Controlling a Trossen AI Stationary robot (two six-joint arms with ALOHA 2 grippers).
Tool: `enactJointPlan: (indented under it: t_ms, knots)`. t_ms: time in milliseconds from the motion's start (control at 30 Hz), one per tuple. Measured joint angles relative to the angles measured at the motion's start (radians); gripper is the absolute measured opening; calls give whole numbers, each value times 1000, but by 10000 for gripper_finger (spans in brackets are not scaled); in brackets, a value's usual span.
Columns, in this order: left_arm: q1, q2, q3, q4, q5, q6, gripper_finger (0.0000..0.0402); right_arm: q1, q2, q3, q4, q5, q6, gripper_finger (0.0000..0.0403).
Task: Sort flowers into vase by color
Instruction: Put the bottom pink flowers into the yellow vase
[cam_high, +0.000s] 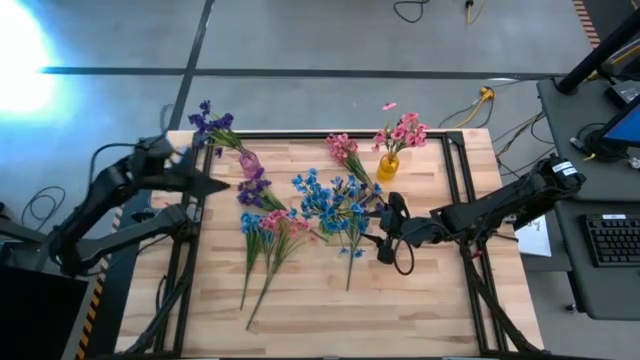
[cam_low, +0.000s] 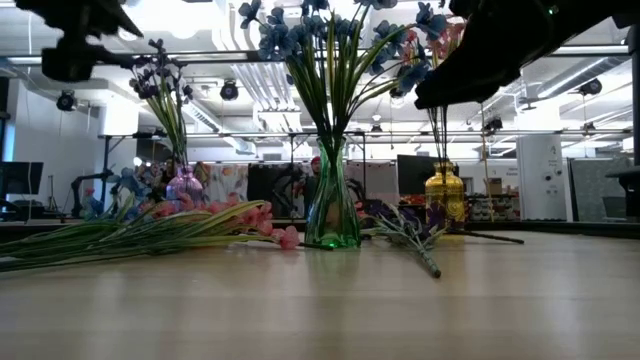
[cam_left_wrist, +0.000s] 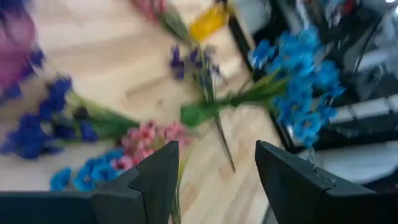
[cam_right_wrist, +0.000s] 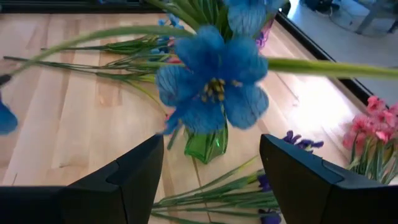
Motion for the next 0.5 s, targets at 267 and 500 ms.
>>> enactJointPlan:
  t_ms: [267,500]
  knots:
    - [-130,87,-45,37,32,-23,201,0,0,21,-9,0,-45,258]
    - [-420,121,-17,92,-126,-172,201,0,1,40,-110,0,1,255]
